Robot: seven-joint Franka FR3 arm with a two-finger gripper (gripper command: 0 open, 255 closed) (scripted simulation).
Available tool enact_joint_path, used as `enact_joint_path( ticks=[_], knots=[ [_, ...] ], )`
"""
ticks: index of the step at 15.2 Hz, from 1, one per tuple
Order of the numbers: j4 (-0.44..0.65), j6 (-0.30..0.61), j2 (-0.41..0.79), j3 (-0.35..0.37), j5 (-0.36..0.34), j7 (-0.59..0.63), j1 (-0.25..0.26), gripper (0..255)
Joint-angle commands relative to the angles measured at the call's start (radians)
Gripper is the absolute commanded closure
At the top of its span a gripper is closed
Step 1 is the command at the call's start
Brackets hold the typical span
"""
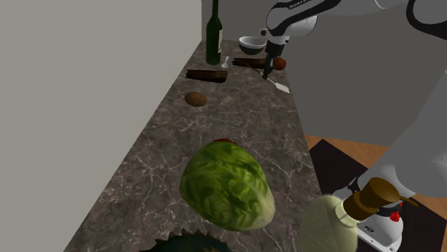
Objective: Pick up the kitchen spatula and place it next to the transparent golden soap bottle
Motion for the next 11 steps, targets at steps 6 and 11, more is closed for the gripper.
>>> enact_joint_path(
  ticks=[6, 11],
  knots=[
    [0.054, -0.087, -0.035, -0.005, -0.020, 0.017, 0.003, 255],
    [0.099, -0.148, -0.054, -0.007, -0.030, 0.026, 0.004, 255]
  ],
)
